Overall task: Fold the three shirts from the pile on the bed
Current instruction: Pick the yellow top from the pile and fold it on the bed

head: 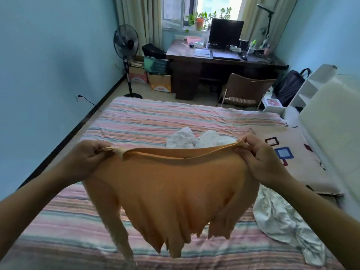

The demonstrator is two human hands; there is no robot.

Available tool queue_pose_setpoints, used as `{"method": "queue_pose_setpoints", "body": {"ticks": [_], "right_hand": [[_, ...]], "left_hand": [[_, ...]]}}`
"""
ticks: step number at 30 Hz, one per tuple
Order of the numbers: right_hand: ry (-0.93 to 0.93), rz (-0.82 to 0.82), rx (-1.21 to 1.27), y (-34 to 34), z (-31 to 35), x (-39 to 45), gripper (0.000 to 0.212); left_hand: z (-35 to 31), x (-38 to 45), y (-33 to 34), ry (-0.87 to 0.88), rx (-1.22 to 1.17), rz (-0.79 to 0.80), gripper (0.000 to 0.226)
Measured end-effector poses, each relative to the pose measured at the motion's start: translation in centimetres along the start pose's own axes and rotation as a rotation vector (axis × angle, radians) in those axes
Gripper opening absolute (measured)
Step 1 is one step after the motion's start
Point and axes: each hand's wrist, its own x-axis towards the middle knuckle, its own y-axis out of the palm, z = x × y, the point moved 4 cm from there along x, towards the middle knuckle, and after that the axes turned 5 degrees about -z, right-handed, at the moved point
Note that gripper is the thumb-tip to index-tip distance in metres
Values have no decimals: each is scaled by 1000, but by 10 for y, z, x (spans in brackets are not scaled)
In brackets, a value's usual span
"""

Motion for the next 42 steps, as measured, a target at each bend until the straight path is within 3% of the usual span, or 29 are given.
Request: {"method": "queue_pose_setpoints", "body": {"ticks": [7,9,12,21,29,34,38,42], "right_hand": [[54,59,-104,39,52,-29,7],[68,46,-78,46,65,-38,15],[94,35,-53,58,78,-49,12],[137,69,-30,82,82,-34,24],[185,207,-131,132,17,9,21],[222,277,-195,164,-46,49,31],[256,328,-268,189,-89,80,32],[315,392,-334,219,-130,106,36]], "left_hand": [[40,-21,-53,50,56,41,26],[48,-29,-64,52,63,78,18],[59,-38,-73,38,107,110,29],[82,-39,-83,-12,-51,174,30],[137,-16,-40,-110,-99,216,61],[177,20,8,-250,-25,253,63],[211,49,47,-352,50,259,44],[241,78,82,-388,169,249,46]]}}
